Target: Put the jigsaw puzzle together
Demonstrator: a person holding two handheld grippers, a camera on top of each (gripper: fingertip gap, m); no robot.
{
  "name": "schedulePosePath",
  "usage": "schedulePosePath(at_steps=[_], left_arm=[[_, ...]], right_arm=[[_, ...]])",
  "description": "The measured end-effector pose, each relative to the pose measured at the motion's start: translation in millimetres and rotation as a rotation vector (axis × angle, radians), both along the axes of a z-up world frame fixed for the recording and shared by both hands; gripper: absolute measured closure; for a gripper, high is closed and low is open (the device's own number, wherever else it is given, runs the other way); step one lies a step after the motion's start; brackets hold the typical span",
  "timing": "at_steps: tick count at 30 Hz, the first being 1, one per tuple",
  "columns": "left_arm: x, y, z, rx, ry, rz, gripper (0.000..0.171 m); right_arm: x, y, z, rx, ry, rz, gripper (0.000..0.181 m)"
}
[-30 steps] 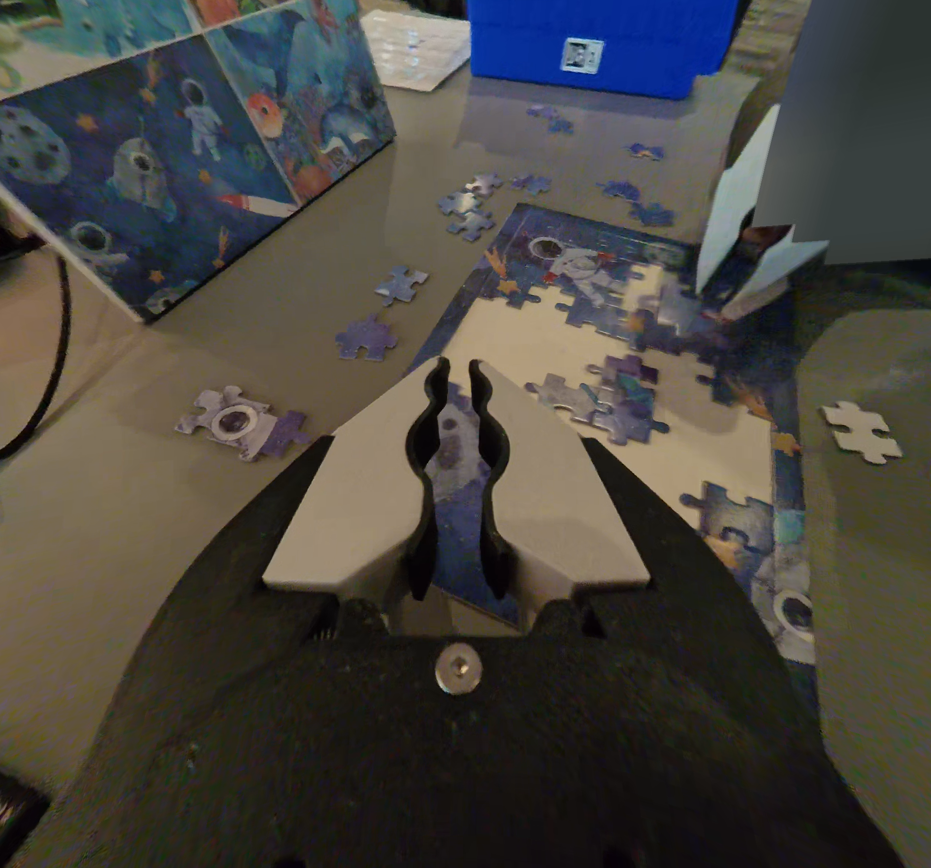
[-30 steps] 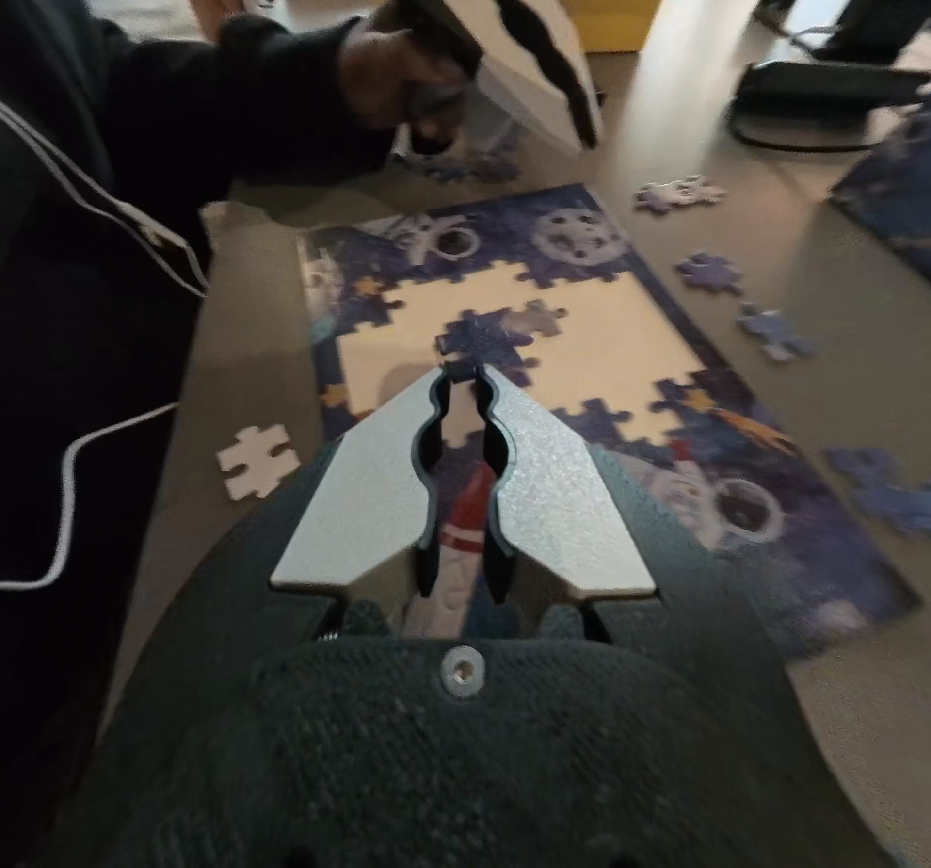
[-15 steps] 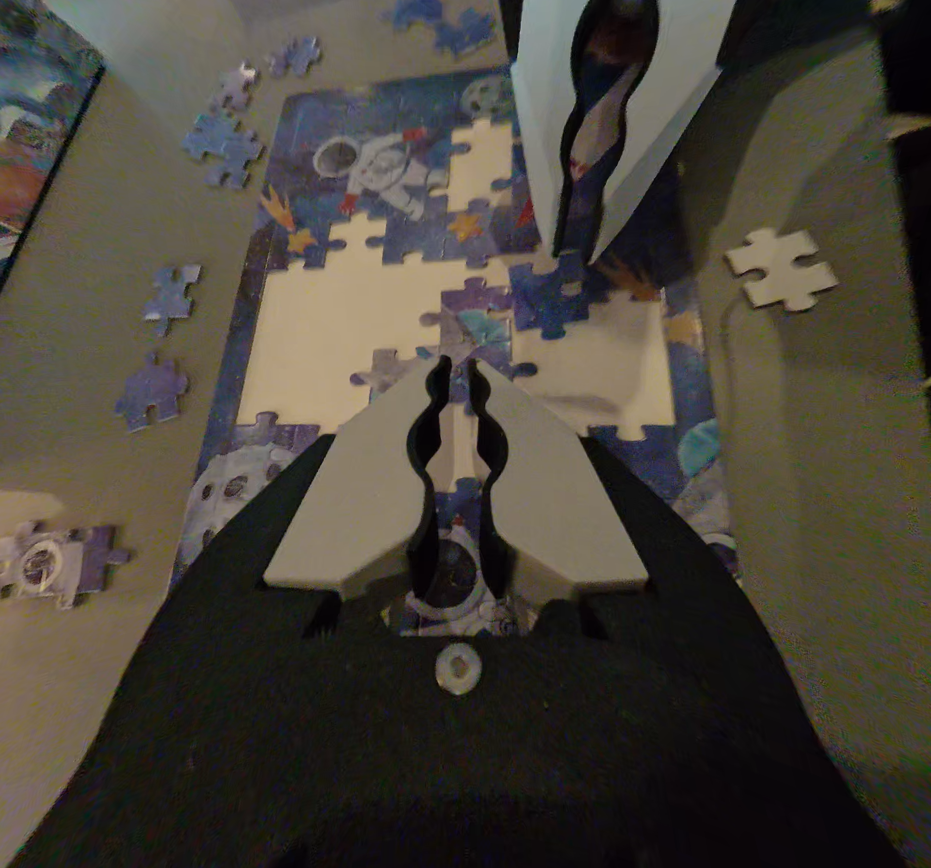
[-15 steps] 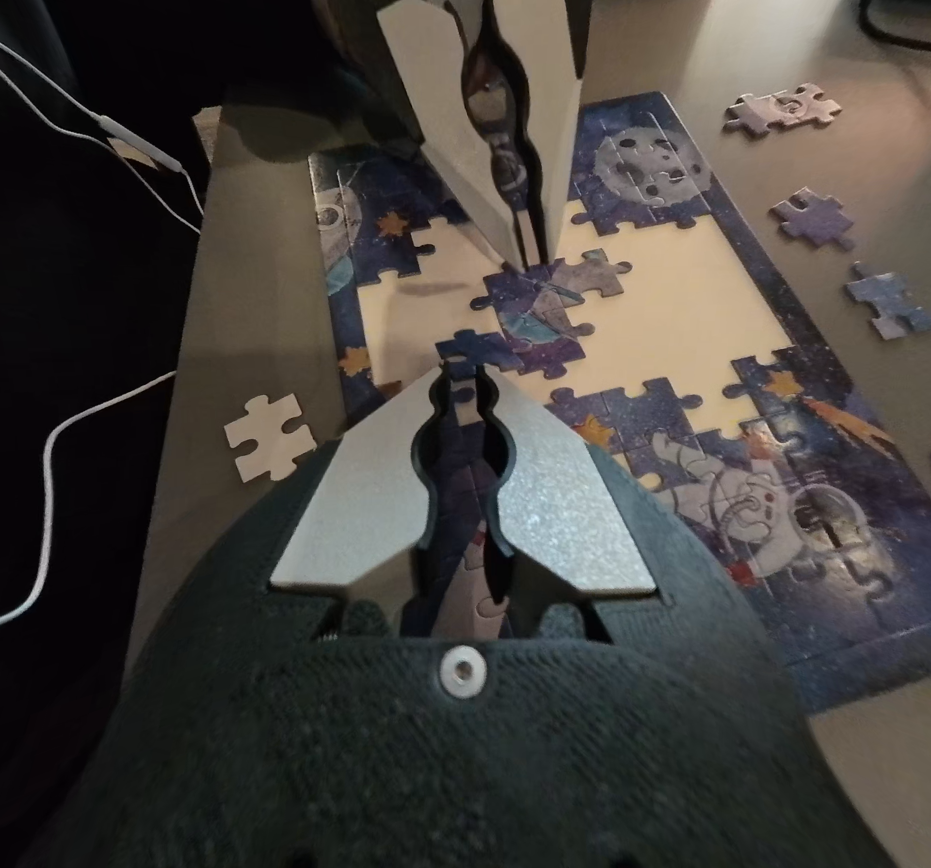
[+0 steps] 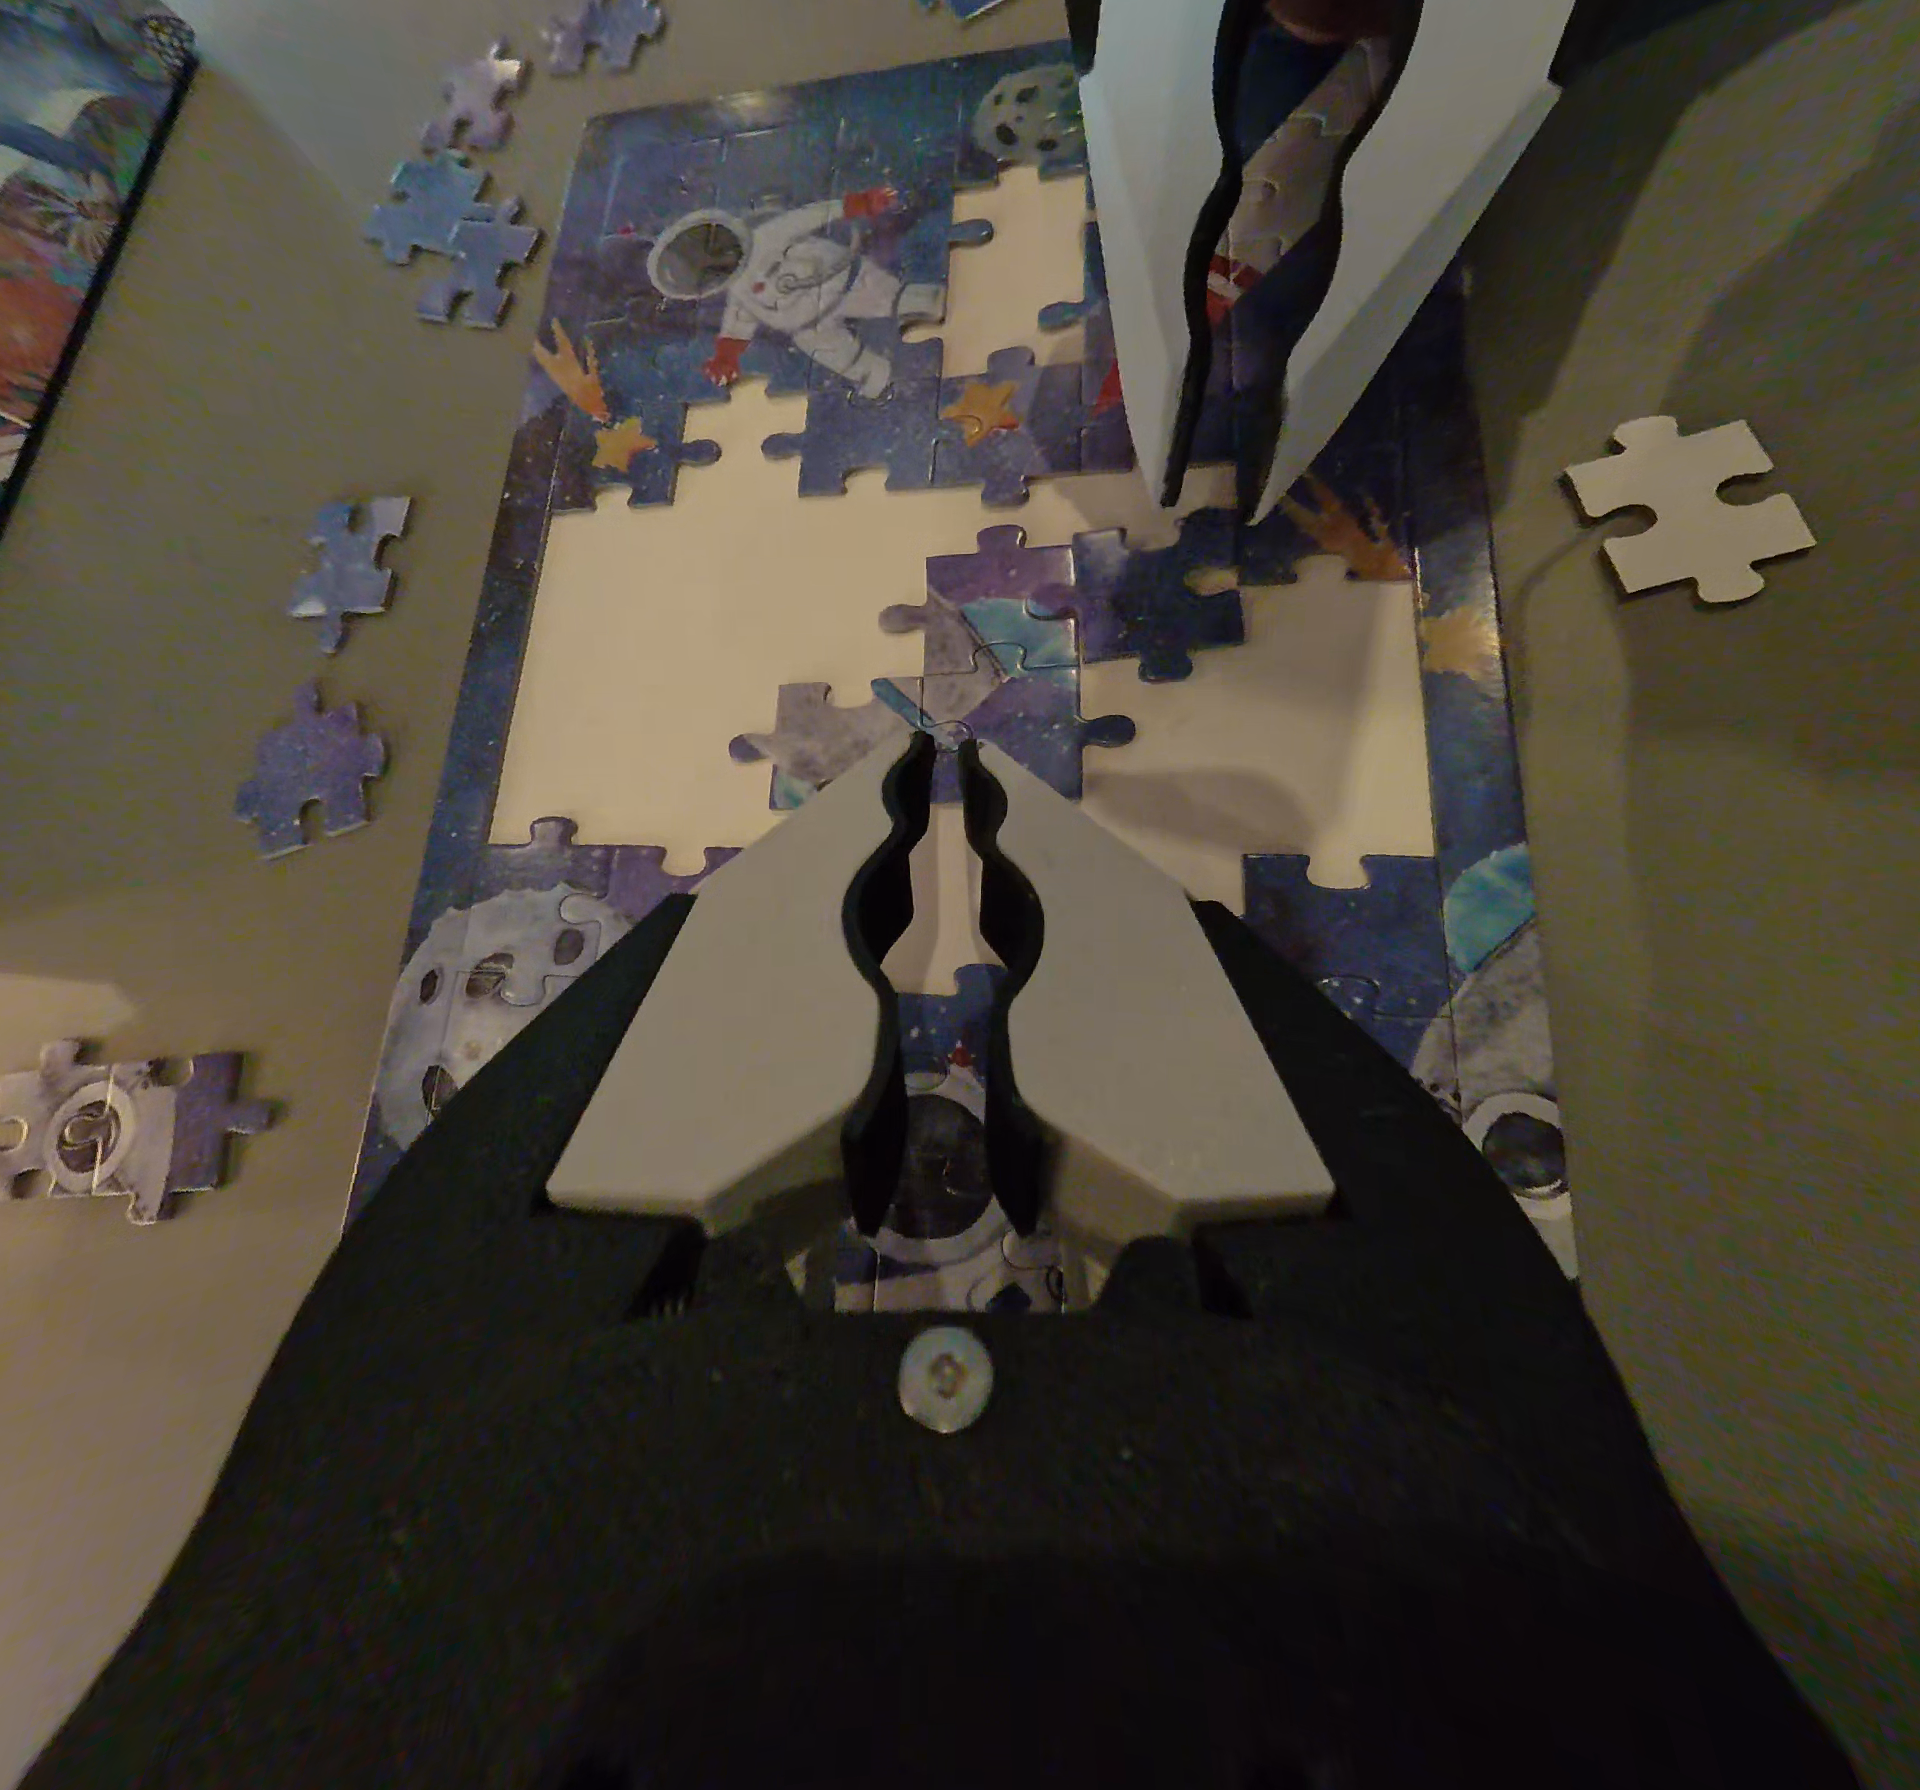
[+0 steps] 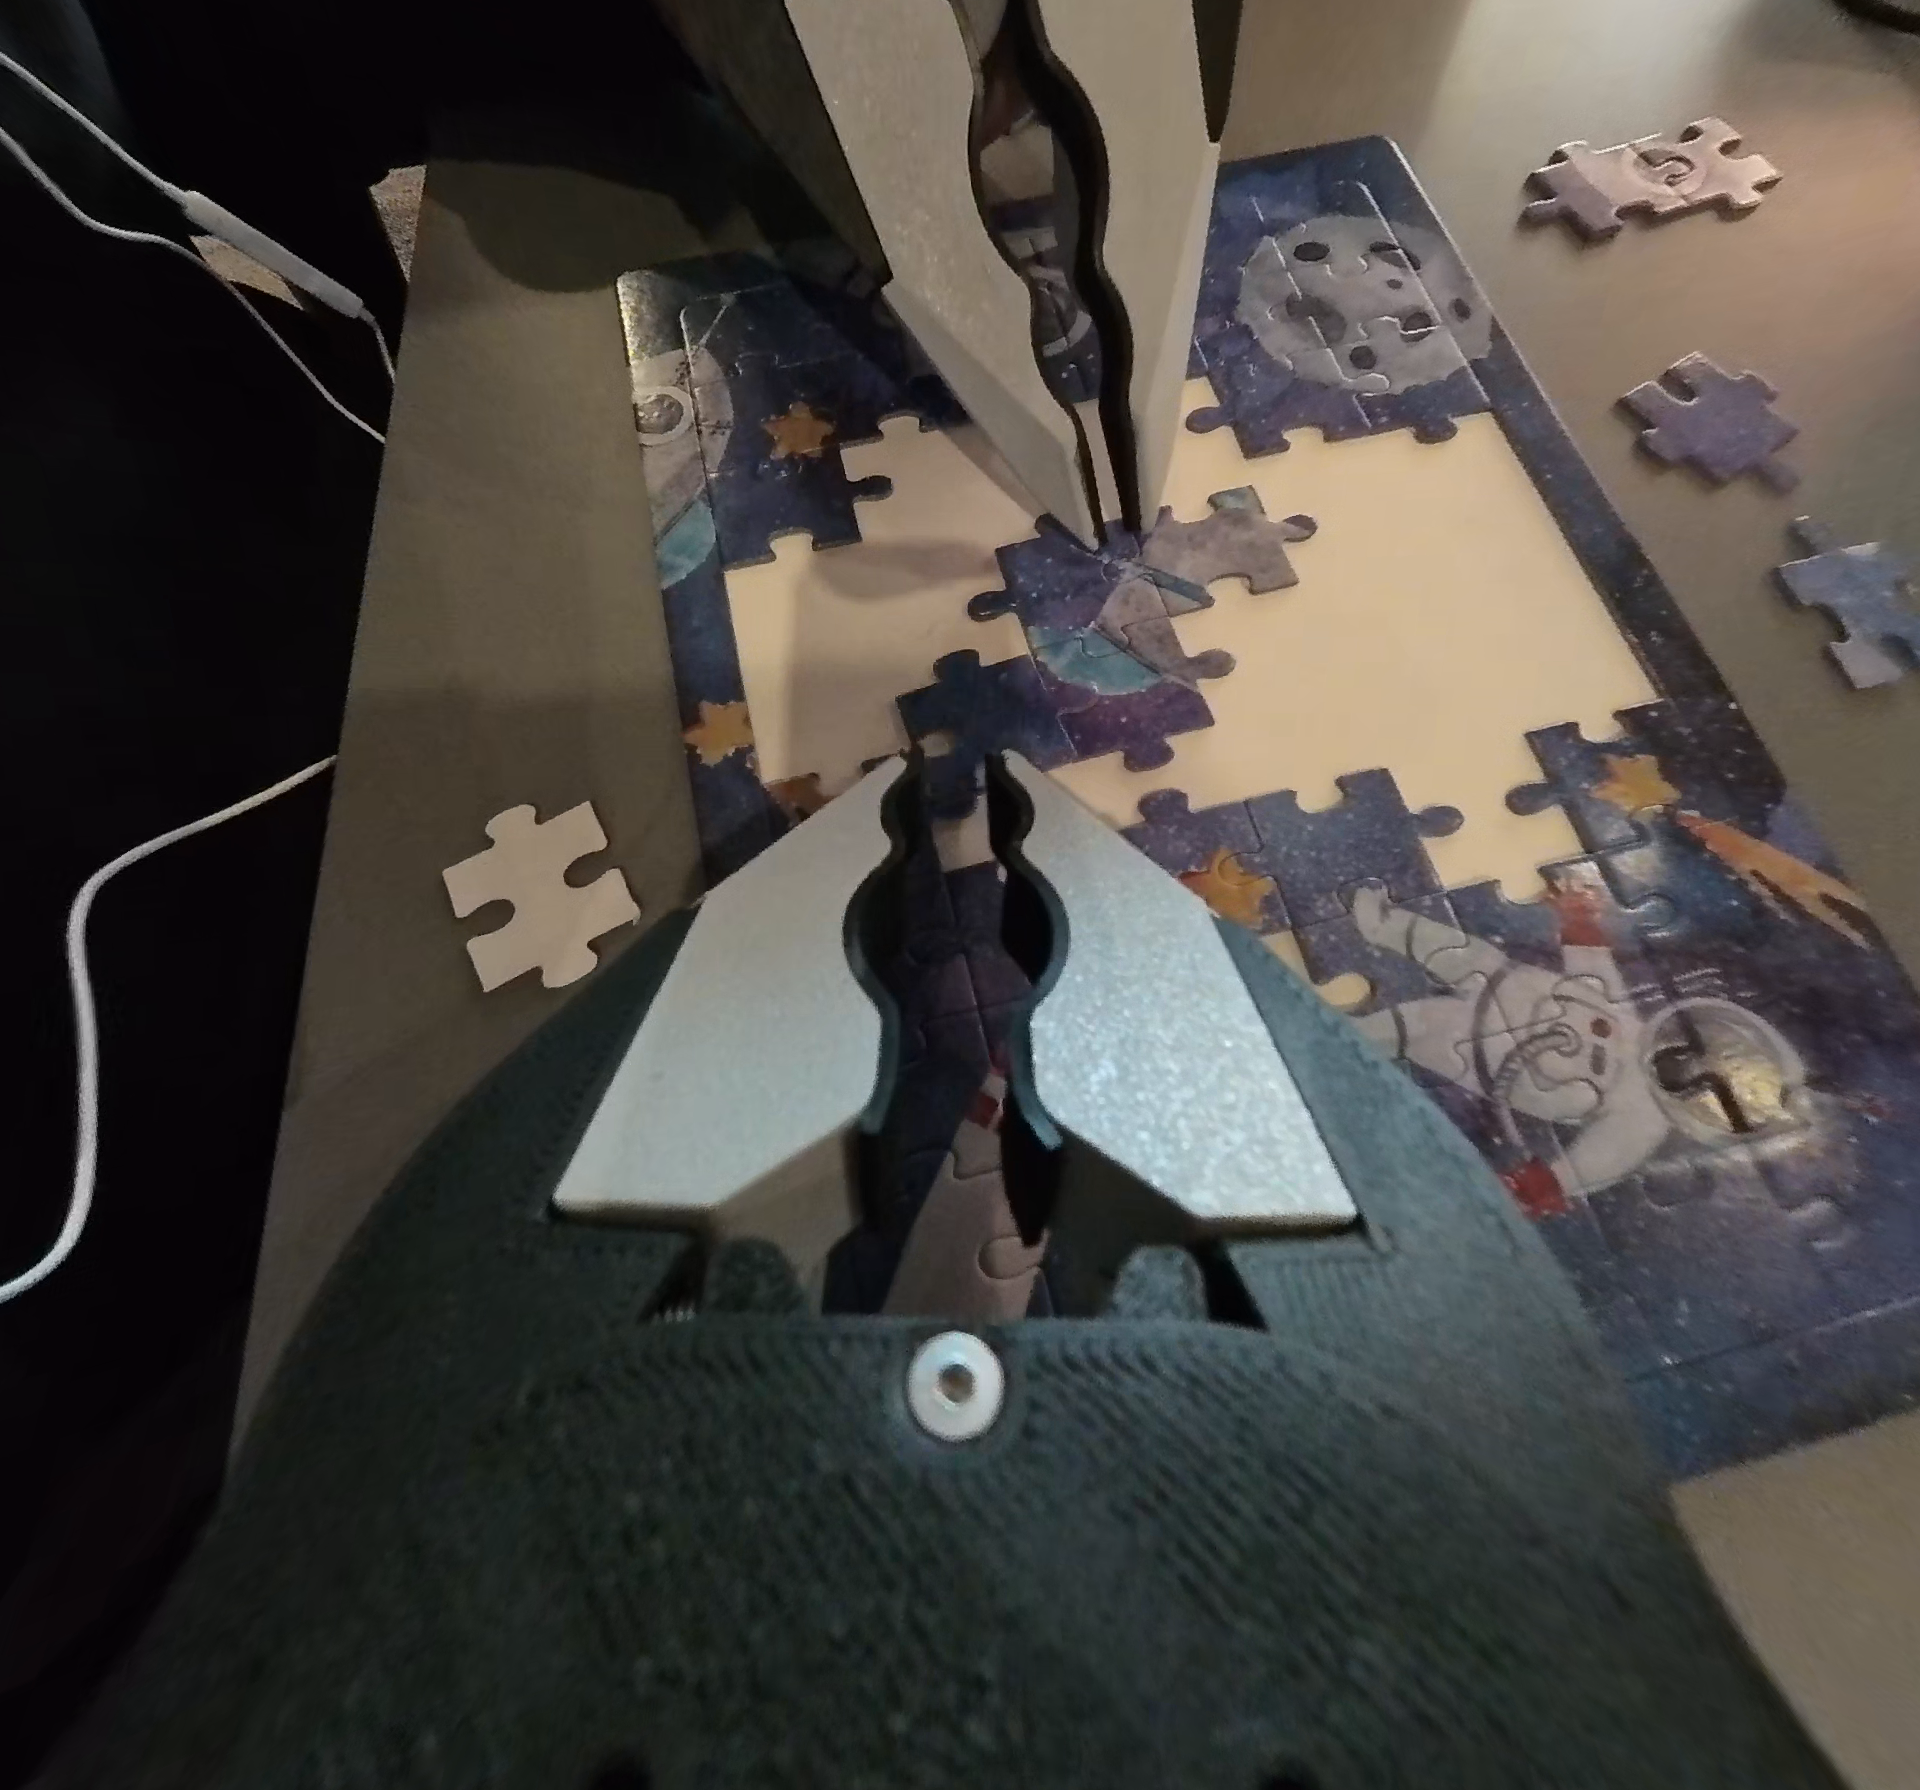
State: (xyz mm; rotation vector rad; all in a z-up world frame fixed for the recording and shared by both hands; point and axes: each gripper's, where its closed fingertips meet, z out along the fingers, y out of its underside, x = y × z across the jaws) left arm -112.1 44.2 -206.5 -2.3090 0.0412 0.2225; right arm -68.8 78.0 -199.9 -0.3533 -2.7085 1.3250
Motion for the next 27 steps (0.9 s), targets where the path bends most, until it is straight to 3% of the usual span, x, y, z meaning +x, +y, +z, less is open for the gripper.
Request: schedulePosePath(at_steps=[12,19,27], left_arm=[[-1.2,0.0,-1.9,-0.011,0.001,0.006,0.169],[-2.5,-0.2,-2.6,-0.014,-0.004,0.013,0.169],[-3.3,-0.2,-2.7,-0.014,-0.008,0.017,0.168]], right_arm=[[-4.5,-17.9,13.0,-0.074,0.022,0.003,0.154],[-5.6,-23.2,-4.6,0.041,0.014,0.008,0.140],[-6.4,-26.5,-7.9,0.068,0.028,0.007,0.140]])
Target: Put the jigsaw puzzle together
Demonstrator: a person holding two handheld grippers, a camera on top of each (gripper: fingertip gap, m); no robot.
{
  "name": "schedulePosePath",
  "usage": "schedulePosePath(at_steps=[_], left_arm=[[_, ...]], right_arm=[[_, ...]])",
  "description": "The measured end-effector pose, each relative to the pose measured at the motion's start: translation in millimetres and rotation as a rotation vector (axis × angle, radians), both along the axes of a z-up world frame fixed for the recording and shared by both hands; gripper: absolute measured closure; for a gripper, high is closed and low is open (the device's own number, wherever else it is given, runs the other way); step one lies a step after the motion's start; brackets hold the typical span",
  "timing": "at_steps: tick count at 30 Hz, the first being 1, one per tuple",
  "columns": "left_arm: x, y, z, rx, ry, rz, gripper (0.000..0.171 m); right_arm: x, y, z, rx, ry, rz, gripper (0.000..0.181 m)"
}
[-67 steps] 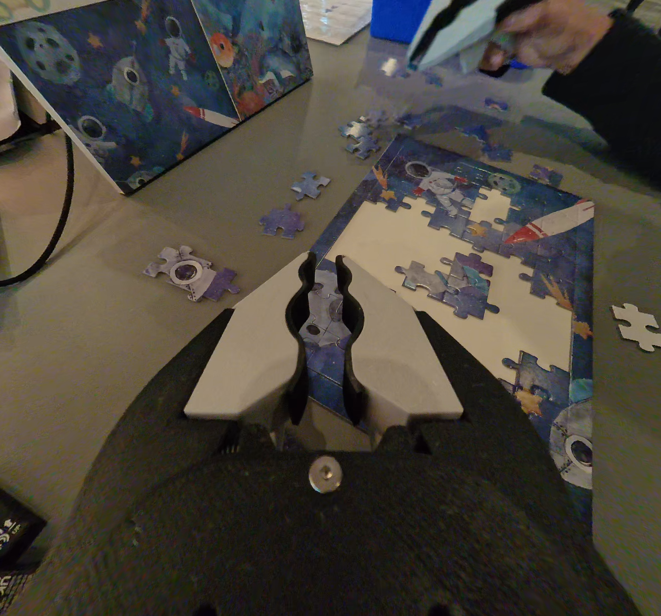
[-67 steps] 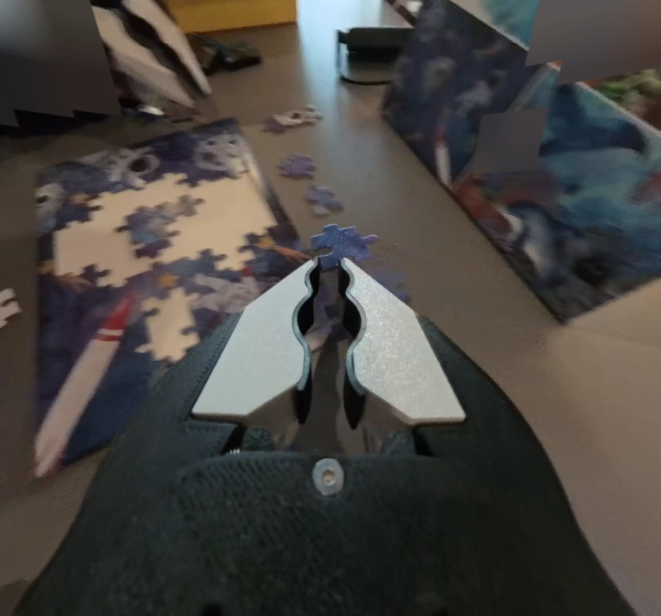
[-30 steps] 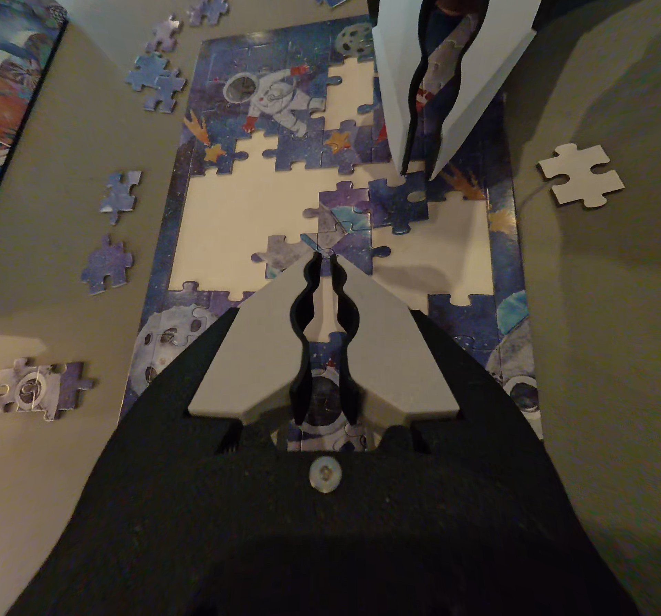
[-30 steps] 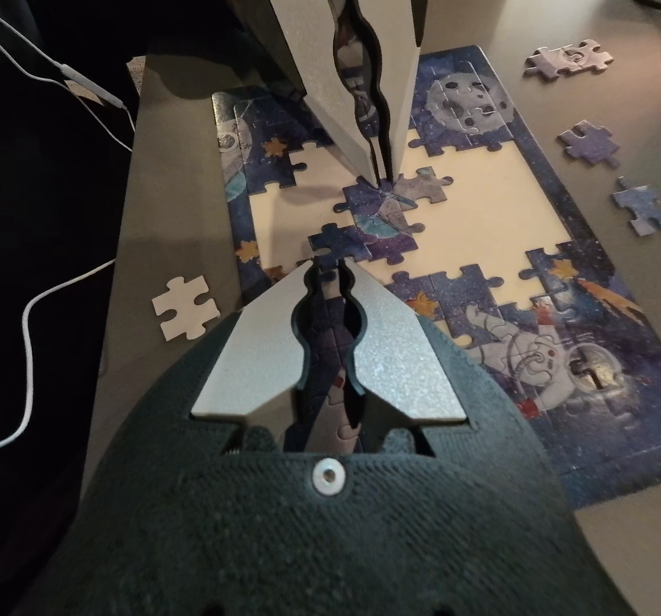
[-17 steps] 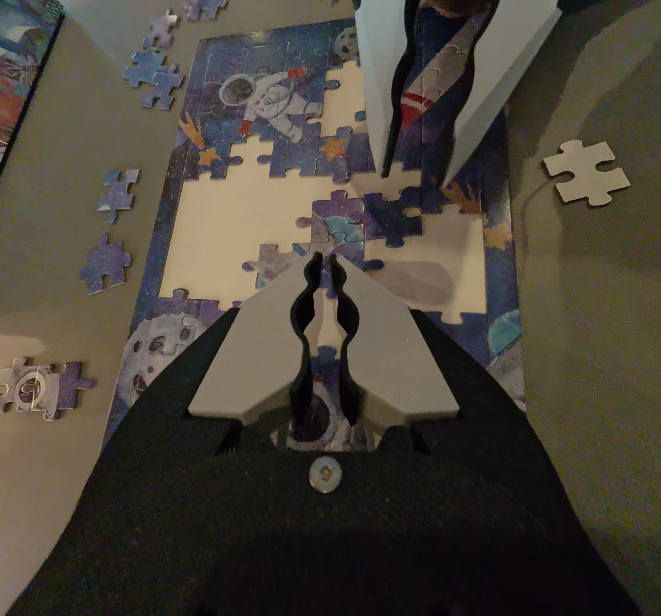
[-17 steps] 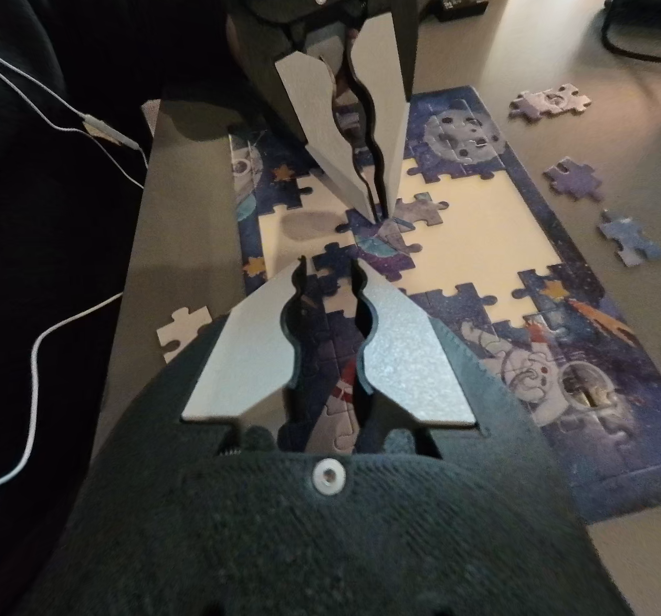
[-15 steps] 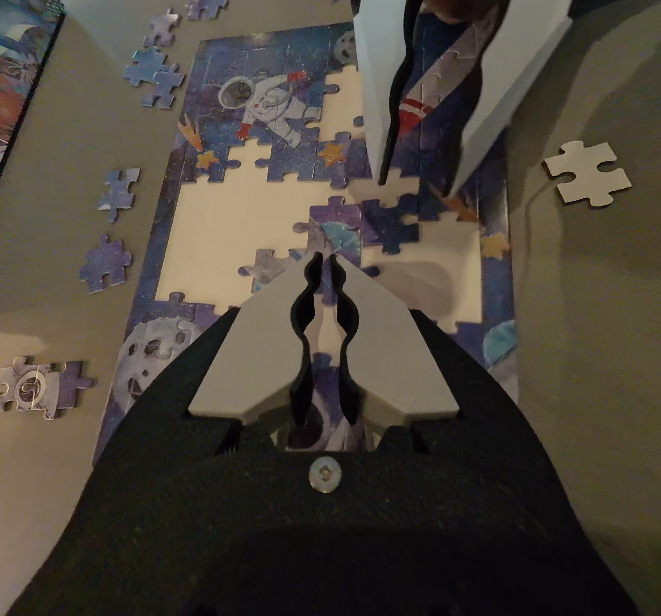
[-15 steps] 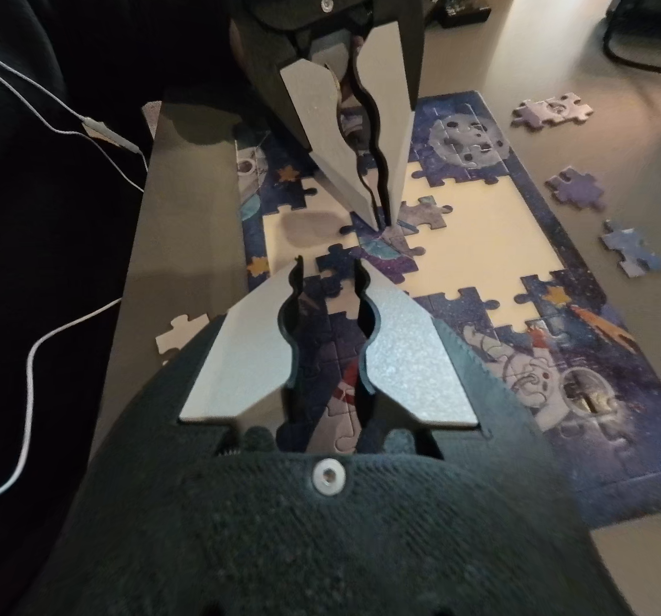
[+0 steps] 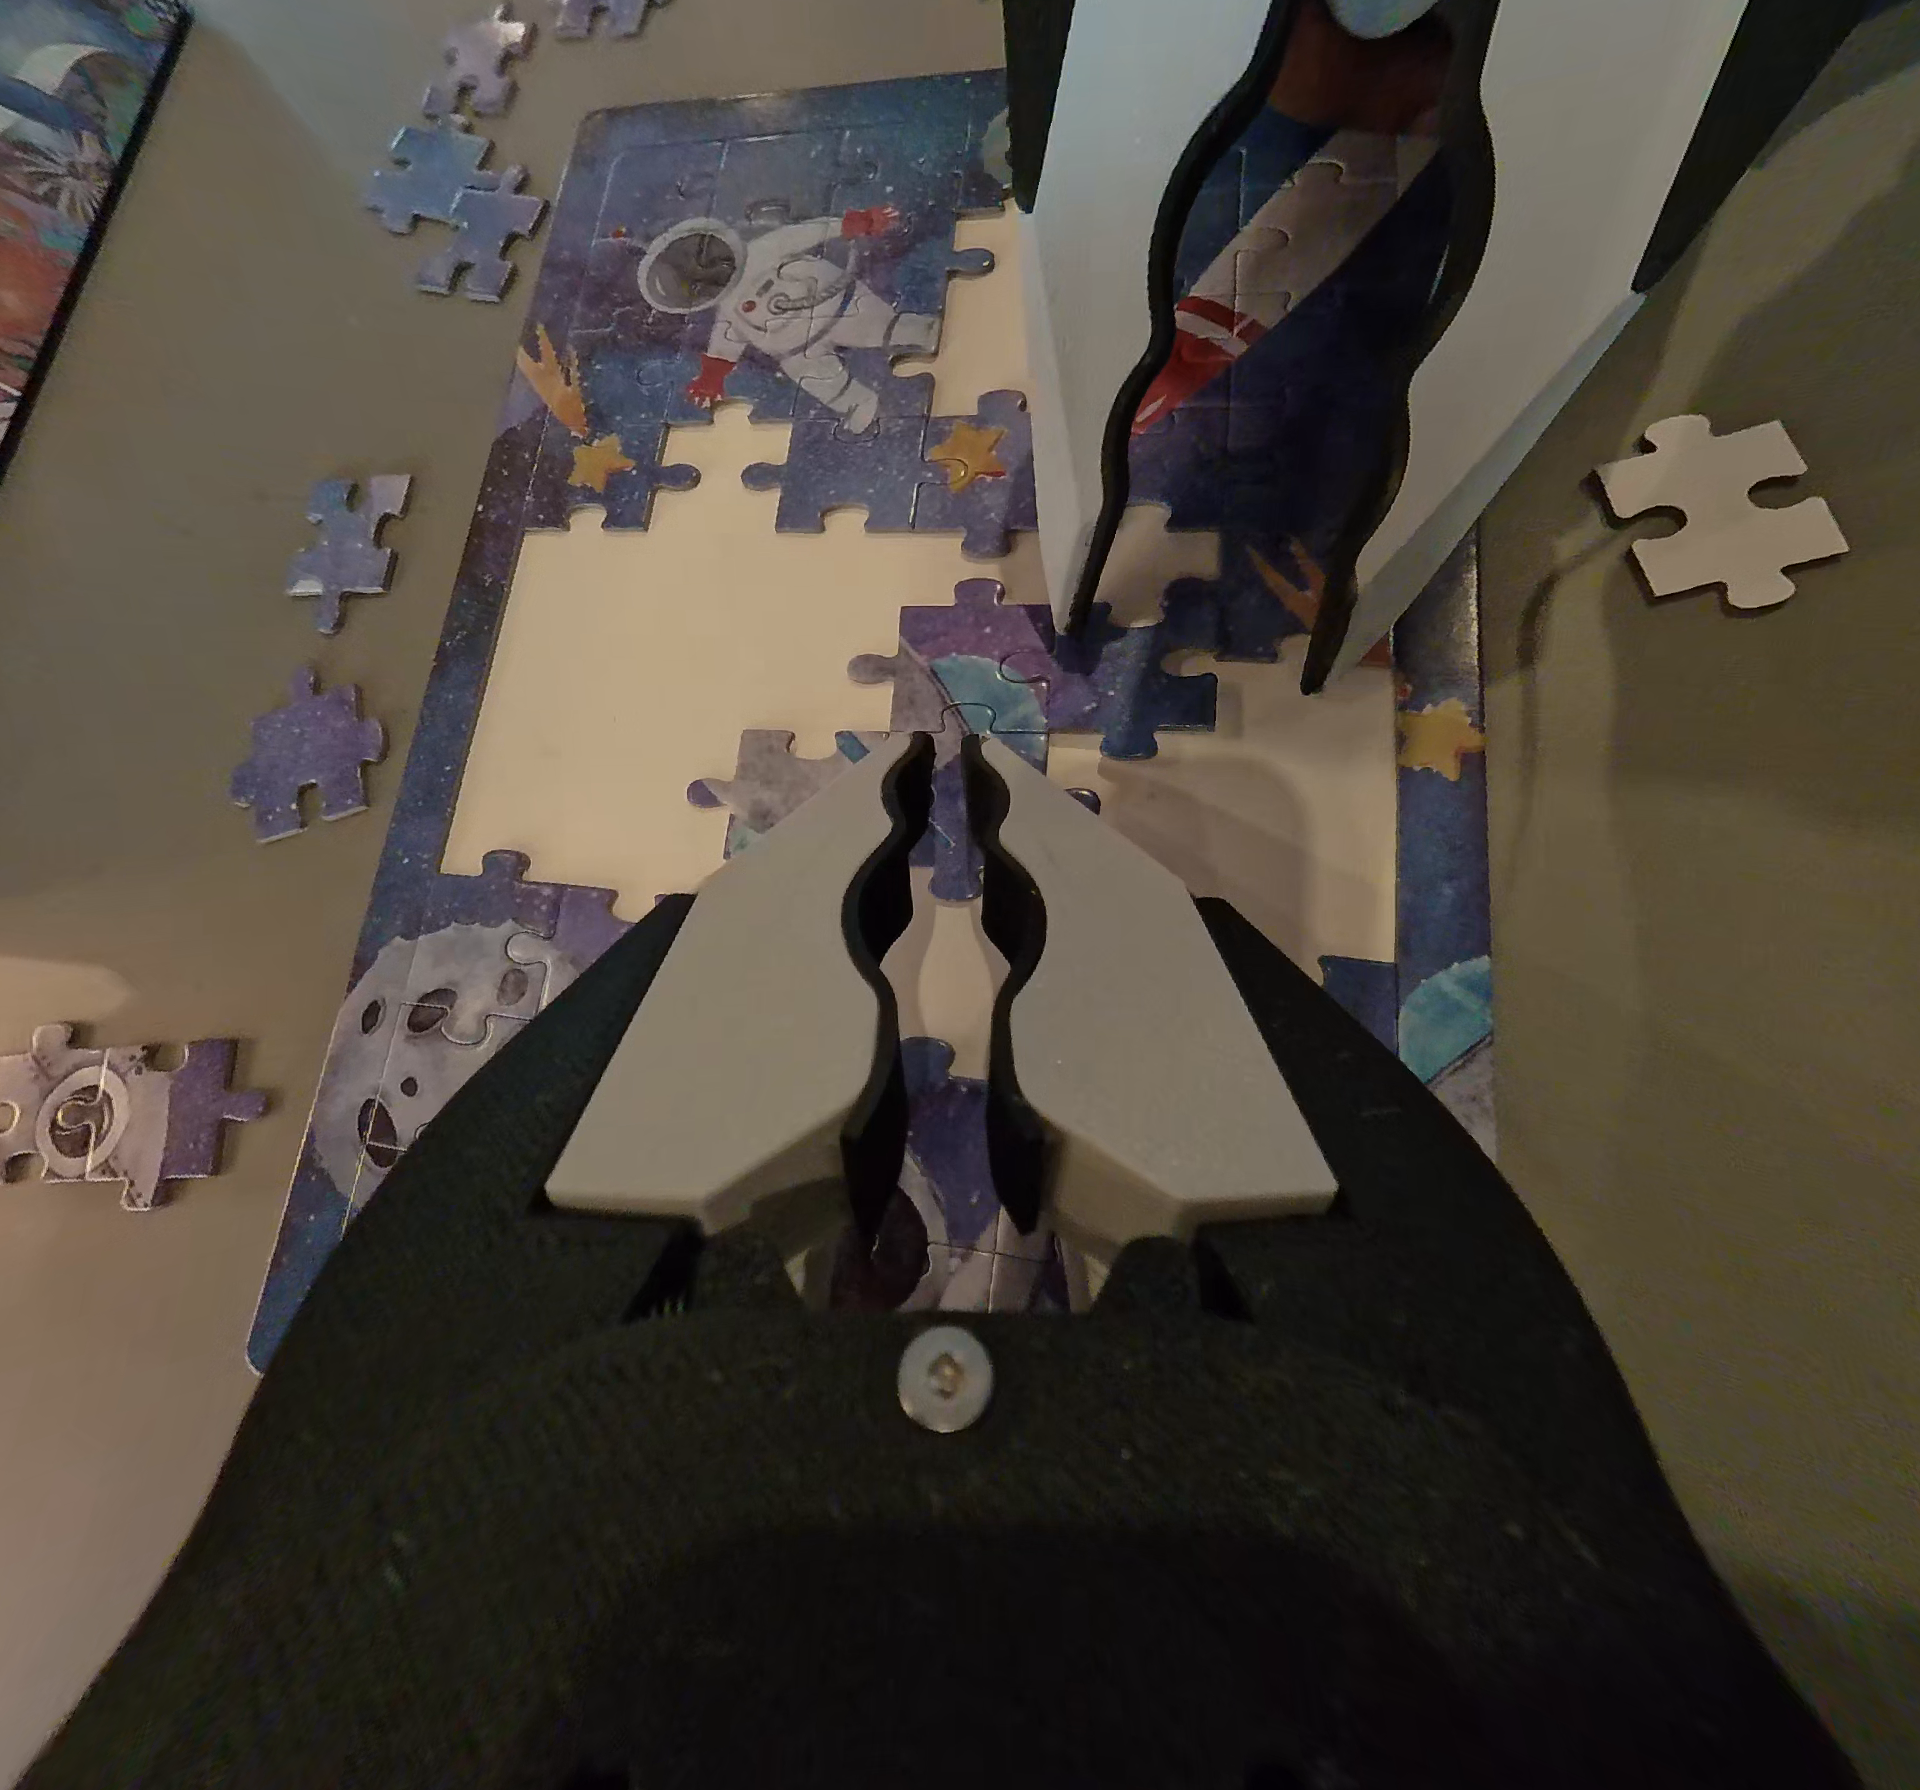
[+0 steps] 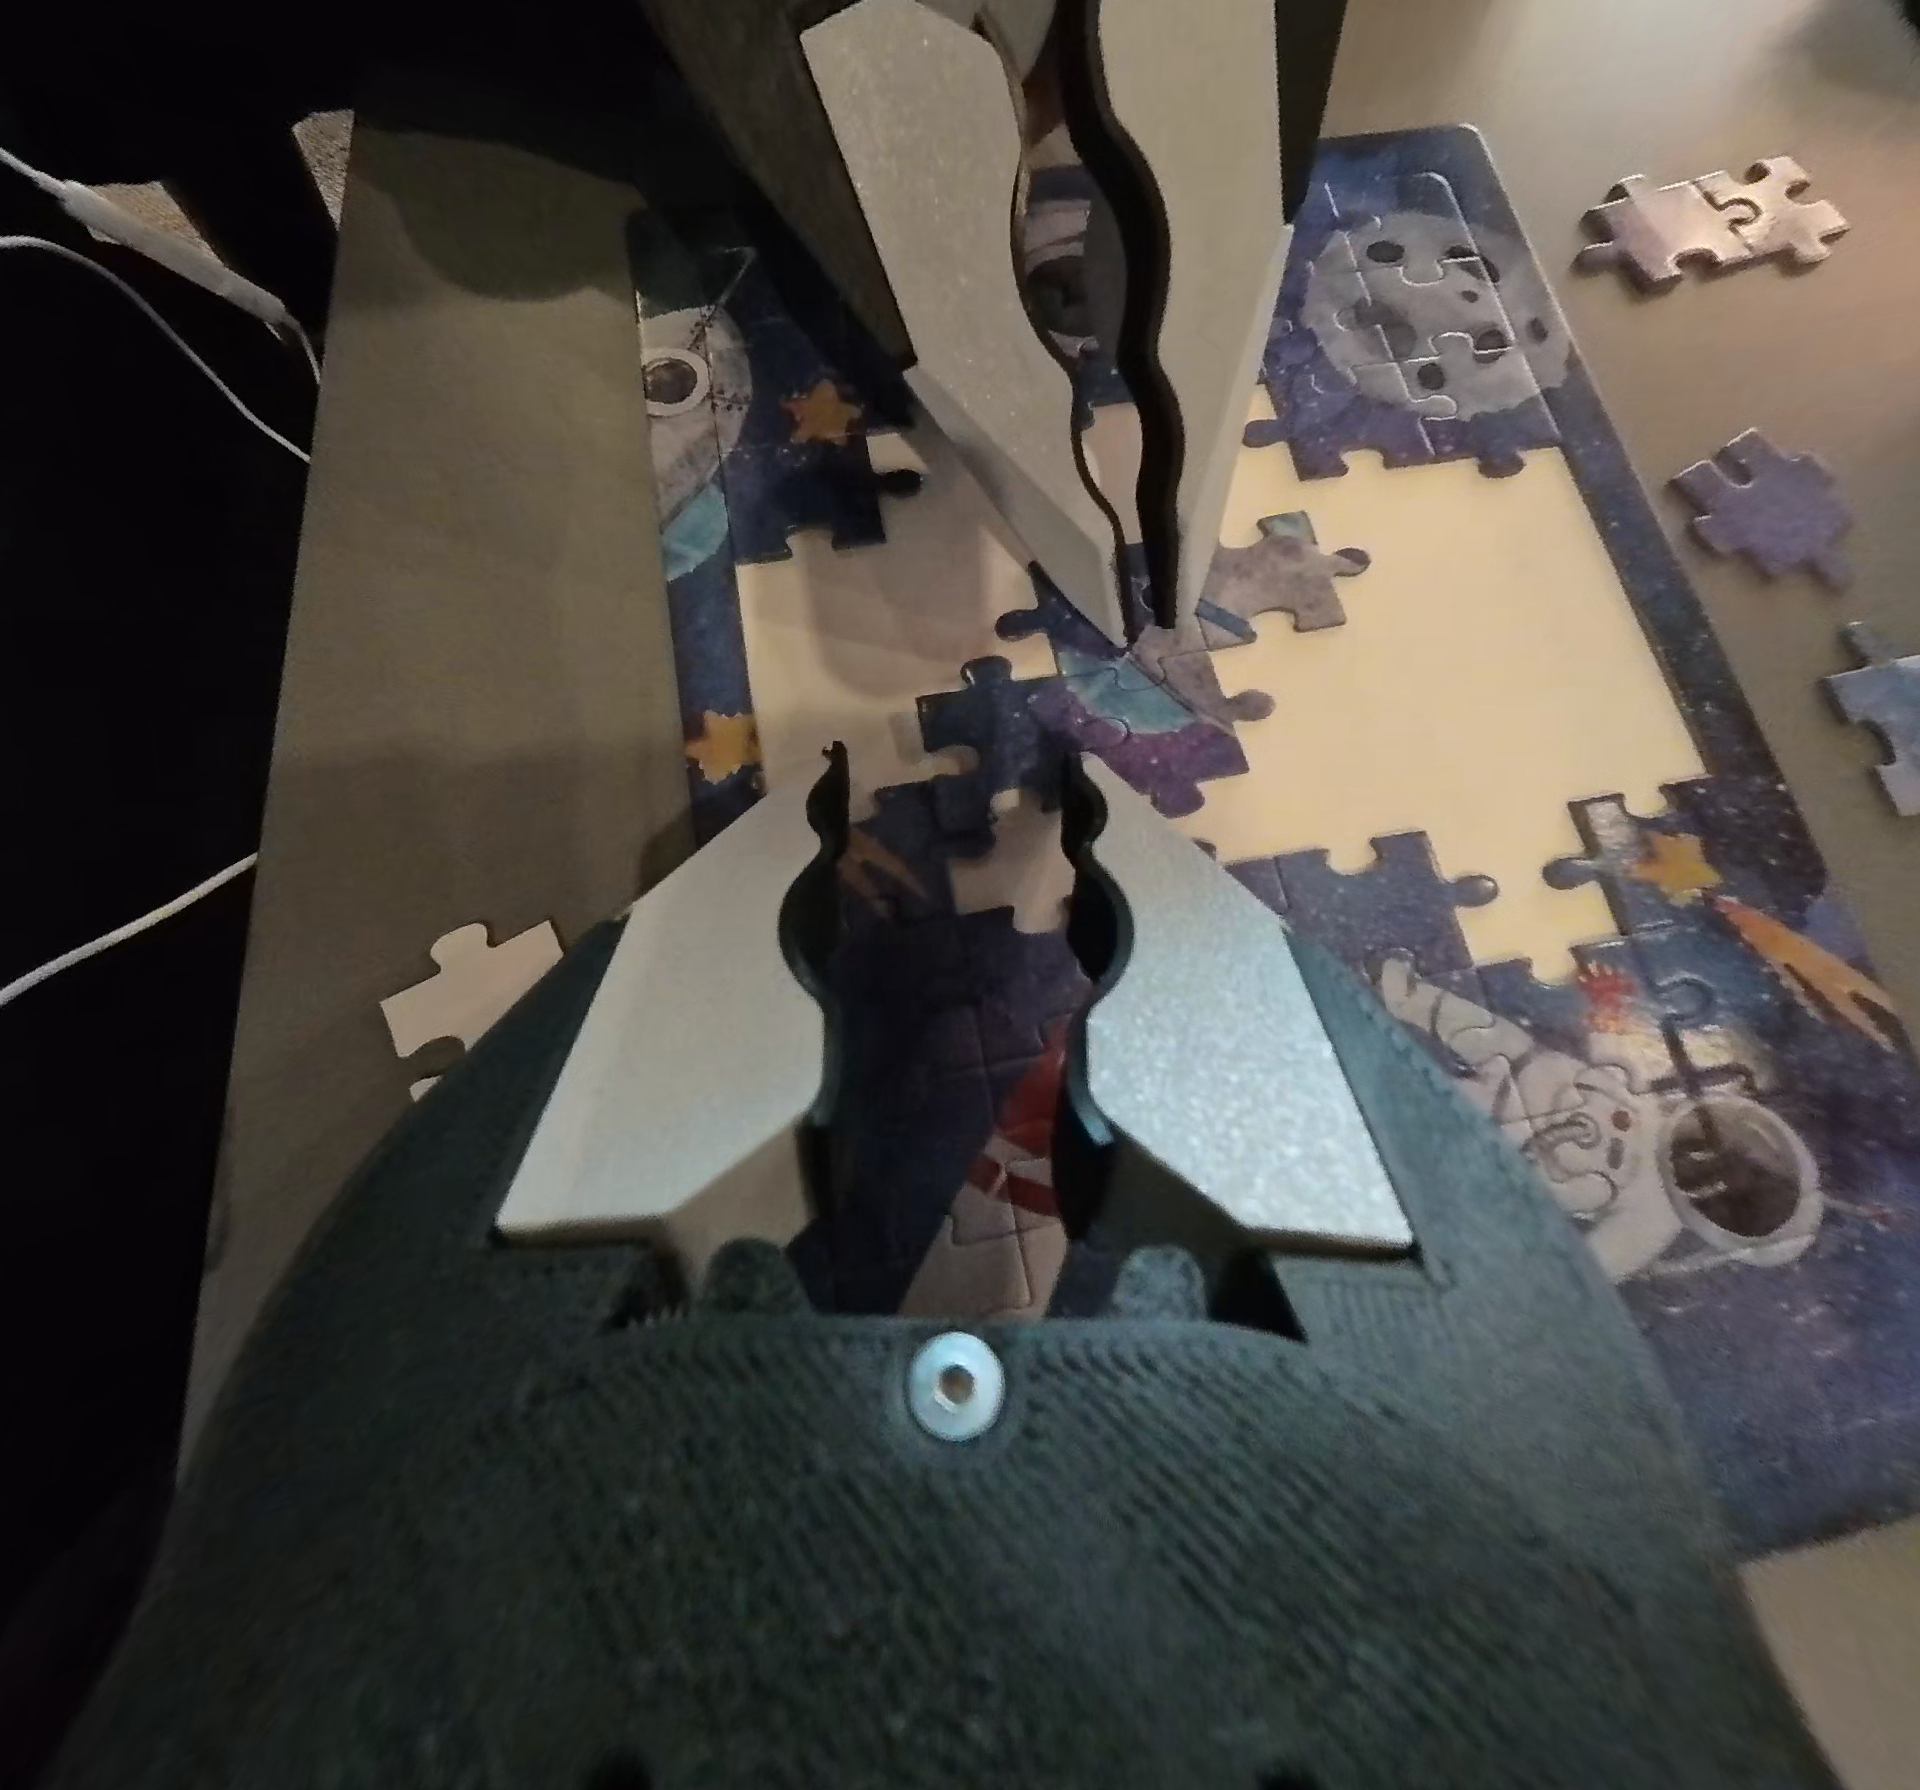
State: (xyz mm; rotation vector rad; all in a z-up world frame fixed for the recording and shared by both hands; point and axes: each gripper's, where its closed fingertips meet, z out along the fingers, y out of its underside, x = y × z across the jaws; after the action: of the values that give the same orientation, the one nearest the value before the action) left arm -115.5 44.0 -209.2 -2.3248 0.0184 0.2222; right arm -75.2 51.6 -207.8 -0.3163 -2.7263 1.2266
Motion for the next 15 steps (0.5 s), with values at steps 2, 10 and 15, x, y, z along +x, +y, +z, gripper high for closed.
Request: schedulePosePath(at_steps=[2,10,15], left_arm=[[0.0,0.0,0.0,0.000,0.000,0.000,0.168],[-0.2,0.1,0.0,0.000,-0.002,0.001,0.168],[-0.6,0.2,-0.1,0.001,-0.001,0.003,0.168]], right_arm=[[0.3,-0.1,0.8,-0.005,0.003,0.003,0.143],[11.5,-8.9,7.7,-0.039,0.038,0.071,0.145],[8.5,-8.6,-0.1,0.008,0.029,0.051,0.144]])
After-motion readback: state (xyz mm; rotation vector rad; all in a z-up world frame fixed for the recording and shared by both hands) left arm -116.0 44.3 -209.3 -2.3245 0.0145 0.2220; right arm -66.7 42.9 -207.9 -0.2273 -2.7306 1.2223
